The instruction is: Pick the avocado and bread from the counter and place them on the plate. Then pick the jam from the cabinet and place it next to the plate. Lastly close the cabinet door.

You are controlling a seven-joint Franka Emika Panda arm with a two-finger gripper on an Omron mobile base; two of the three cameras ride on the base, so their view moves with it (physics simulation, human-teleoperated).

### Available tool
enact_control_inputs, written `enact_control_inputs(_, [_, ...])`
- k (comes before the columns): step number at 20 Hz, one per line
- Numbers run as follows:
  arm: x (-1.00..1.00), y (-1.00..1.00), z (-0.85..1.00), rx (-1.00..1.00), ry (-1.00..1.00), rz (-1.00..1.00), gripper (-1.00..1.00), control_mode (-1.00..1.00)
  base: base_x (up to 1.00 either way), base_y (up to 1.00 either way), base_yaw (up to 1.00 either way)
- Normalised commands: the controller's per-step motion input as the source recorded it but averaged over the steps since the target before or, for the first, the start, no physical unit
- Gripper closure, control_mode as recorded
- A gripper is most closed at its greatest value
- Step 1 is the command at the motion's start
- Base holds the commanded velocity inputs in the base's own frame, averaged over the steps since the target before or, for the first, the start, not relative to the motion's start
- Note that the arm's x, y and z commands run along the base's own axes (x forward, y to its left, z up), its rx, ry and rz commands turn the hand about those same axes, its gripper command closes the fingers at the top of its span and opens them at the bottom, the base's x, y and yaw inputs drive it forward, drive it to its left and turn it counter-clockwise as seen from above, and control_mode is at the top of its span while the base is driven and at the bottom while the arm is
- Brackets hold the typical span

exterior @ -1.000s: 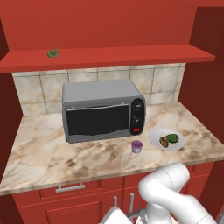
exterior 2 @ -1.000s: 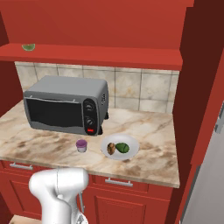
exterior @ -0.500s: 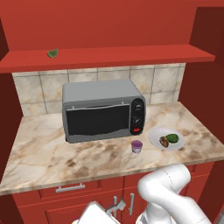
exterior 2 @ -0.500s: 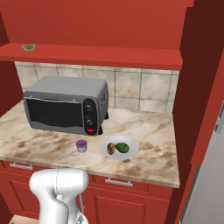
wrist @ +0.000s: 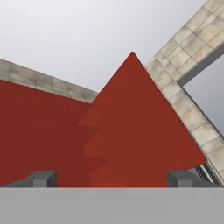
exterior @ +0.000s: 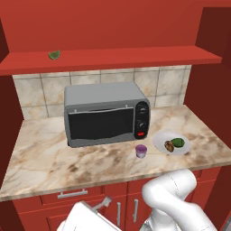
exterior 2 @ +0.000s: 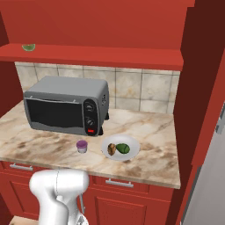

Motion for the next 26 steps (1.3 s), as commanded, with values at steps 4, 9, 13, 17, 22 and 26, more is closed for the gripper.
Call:
enact_control_inputs(4, [0.00, 0.31, 0.00, -0.08, 0.01, 0.00, -1.00, -1.00, 0.00, 0.00, 0.00])
enact_control_inputs(9, [0.00, 0.28, 0.00, -0.02, 0.01, 0.00, -1.00, -1.00, 0.00, 0.00, 0.00])
enact_control_inputs(13, [0.04, 0.31, 0.00, 0.00, 0.03, 0.00, -1.00, -1.00, 0.00, 0.00, 0.00])
enact_control_inputs(17, [0.09, 0.29, 0.00, 0.00, 0.00, 0.02, -1.00, -1.00, 0.00, 0.00, 0.00])
enact_control_inputs(22, [0.04, 0.20, -0.06, 0.00, 0.00, 0.06, -1.00, -1.00, 0.00, 0.00, 0.00])
enact_control_inputs(26, [0.00, 0.22, -0.13, 0.00, 0.02, 0.08, -1.00, -1.00, 0.00, 0.00, 0.00])
